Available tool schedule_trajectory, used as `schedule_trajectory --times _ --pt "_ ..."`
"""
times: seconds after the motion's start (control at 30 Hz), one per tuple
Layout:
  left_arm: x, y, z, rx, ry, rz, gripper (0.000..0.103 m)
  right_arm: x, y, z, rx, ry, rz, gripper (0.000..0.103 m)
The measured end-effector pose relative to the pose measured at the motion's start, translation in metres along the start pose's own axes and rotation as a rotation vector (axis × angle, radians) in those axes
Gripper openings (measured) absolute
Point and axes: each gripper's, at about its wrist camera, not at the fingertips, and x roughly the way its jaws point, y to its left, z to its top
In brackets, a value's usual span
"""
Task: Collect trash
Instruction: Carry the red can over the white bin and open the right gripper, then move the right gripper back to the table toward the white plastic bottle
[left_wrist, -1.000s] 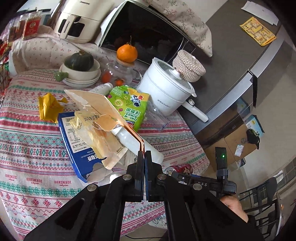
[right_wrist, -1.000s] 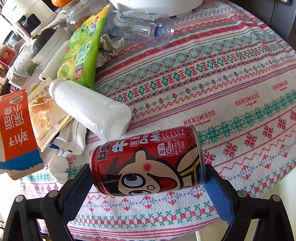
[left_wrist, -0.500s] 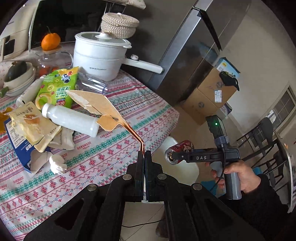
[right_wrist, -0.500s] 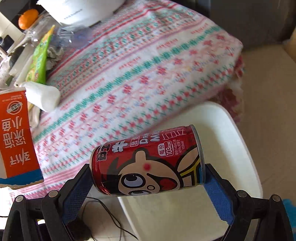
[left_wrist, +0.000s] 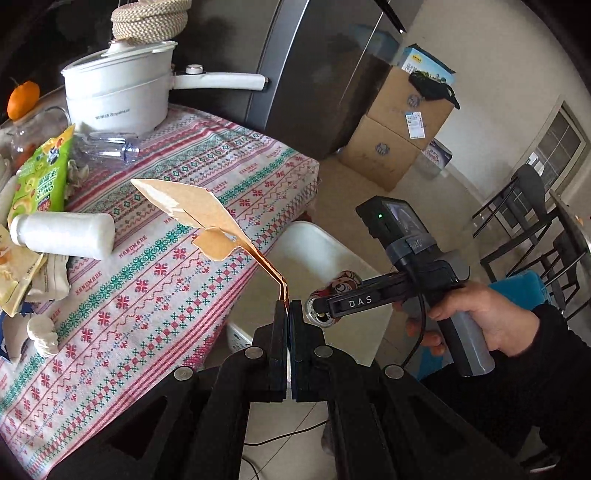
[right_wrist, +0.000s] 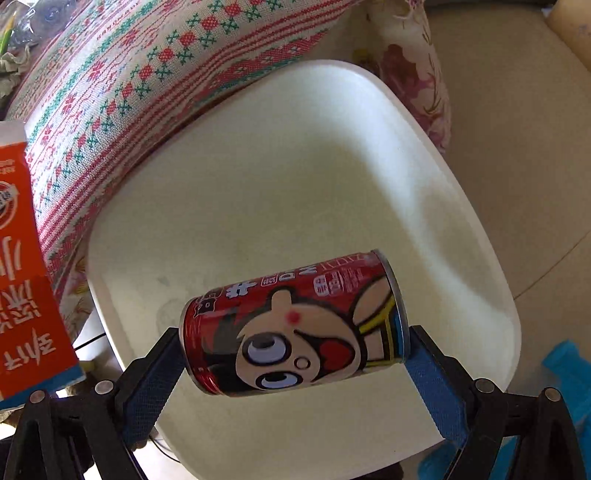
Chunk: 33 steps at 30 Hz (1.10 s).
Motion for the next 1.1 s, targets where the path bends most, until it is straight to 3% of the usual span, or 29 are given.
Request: schedule_trajectory --times 0.1,0.5,0.8,0.9,0.97,1.03,1.1 --pt "0.009 -0.003 0.002 0.012 0.013 0.005 0.000 -0.013 0.001 0.001 -0.017 -0.032 -0.001 0.102" --pt "0.045 -0.024 0.005 0.063 0.049 -0.017 0.000 -0.079 -0.018 -0.003 0.045 -0.159 -0.019 0.102" --pt "0.066 -0.044 -0.002 0.133 0.120 -0.071 0.002 -0.096 -0.048 -0.007 0.108 -0.244 -0.038 0.102" --pt "0.069 -0.042 -0.004 0.115 0.143 -0.065 0.004 -0.096 -0.048 -0.004 0.112 -0.255 -0.042 0.102" --pt "0.068 -0.037 -0.003 0.092 0.153 -0.063 0.019 -0.096 -0.047 -0.005 0.107 -0.258 -0.039 0.102" --pt "0.063 -0.031 -0.003 0.061 0.148 -0.065 0.067 -0.098 -0.044 -0.006 0.100 -0.261 -0.038 0.102" --pt "0.055 -0.026 -0.003 0.038 0.126 -0.068 0.071 -0.098 -0.040 -0.005 0.089 -0.264 -0.040 0.102"
